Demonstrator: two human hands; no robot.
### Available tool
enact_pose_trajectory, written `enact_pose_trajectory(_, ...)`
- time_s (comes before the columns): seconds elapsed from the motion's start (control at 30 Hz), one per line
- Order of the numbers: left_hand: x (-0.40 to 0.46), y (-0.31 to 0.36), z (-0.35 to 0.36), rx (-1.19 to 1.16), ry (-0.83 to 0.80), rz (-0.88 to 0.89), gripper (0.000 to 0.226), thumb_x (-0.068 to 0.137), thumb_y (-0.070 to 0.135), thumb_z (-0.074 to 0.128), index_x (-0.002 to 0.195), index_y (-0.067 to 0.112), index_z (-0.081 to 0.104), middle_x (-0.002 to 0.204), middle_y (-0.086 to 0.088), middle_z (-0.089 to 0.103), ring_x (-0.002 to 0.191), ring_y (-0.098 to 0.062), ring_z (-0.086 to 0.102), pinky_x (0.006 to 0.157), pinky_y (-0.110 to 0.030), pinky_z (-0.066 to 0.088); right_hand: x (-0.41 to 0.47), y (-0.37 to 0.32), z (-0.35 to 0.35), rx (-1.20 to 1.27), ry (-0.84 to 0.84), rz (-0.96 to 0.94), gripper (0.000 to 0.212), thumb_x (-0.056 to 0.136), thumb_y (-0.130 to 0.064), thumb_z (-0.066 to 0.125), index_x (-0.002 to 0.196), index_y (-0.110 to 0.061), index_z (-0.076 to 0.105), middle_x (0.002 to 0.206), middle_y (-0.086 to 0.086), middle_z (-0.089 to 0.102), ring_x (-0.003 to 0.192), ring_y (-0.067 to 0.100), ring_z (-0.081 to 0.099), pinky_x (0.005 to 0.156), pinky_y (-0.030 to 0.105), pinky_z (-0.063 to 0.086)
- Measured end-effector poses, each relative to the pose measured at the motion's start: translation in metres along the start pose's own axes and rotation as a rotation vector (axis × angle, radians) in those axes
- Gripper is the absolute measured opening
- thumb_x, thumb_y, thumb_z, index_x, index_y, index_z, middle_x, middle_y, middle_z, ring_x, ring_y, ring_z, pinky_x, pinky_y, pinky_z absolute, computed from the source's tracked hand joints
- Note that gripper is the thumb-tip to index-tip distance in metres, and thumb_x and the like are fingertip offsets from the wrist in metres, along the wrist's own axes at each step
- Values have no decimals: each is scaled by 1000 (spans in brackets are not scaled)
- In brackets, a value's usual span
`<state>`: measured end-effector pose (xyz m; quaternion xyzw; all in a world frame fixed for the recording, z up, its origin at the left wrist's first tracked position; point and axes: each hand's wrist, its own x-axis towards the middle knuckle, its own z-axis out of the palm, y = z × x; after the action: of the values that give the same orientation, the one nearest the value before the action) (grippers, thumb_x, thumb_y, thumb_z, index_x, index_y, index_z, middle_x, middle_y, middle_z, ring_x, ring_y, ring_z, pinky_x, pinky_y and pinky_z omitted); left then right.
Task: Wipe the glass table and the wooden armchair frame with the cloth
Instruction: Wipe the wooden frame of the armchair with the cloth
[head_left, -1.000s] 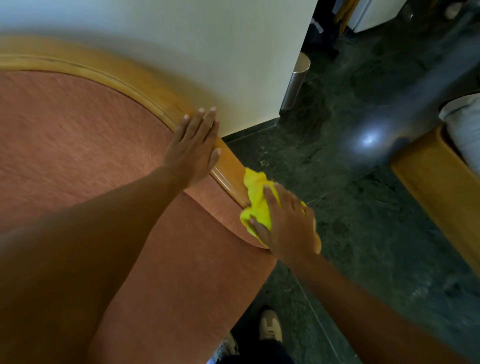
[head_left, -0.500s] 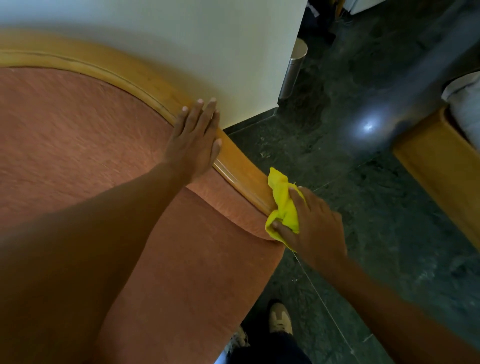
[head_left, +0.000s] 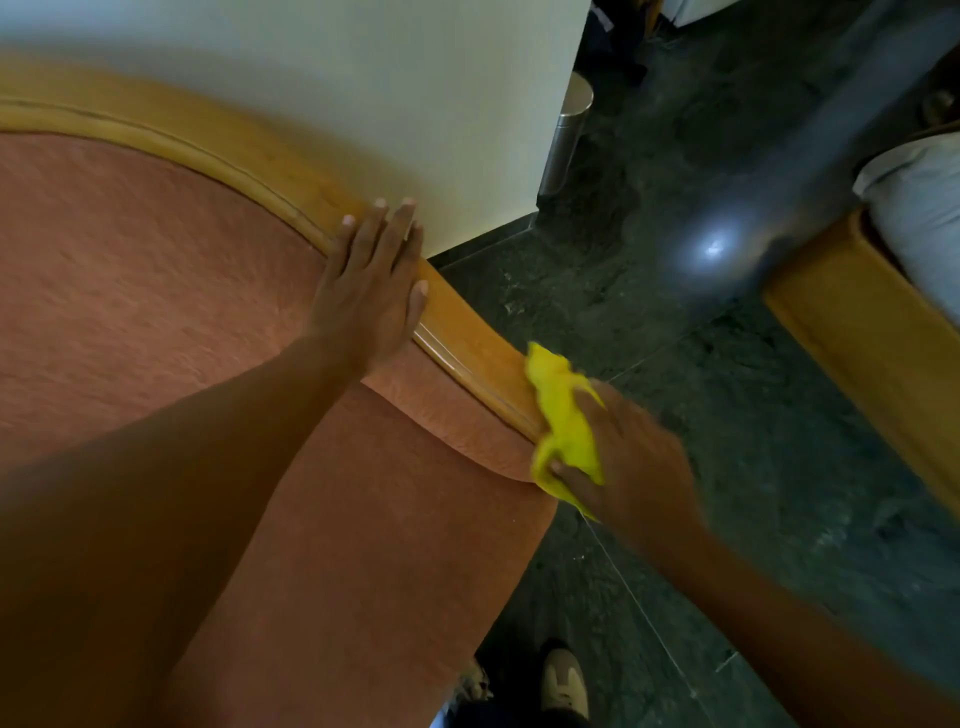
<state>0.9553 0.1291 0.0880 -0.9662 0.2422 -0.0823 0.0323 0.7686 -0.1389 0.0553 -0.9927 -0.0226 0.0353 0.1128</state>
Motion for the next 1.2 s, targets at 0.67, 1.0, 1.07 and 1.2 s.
enact_pose_trajectory(0.67,-1,-6,-3,-41,-83,24,70,97,48,21,152,5,21,164,-11,14,151,-32,8,121,-49,2,62,-42,0,-70,-1,-178,79,88,-64,50,151,-20,29,157,10,34,129,34,48,90,51,52)
enact_pose_trajectory(1.0,9,7,-13,-55,-247,-60,72,99,40,37,154,3,8,165,-14,-3,151,-32,-5,120,-47,-3,99,-63,-1,18,-34,-189,86,90,-63,52,156,-19,18,159,11,26,134,37,41,100,54,45)
enact_pose_trajectory(1.07,10,9,-18,-83,-229,-137,65,98,22,41,153,3,14,165,-14,4,152,-32,2,120,-47,4,142,-109,-5,120,-33,-187,91,89,-60,57,157,-19,12,161,8,22,136,36,37,101,56,44)
enact_pose_trajectory(1.2,6,22,-39,-88,-378,-164,68,97,18,43,153,1,8,163,-20,0,151,-36,-1,119,-50,14,112,-78,-11,-16,-39,-287,85,91,-61,53,157,-22,15,162,7,21,134,34,39,96,54,48)
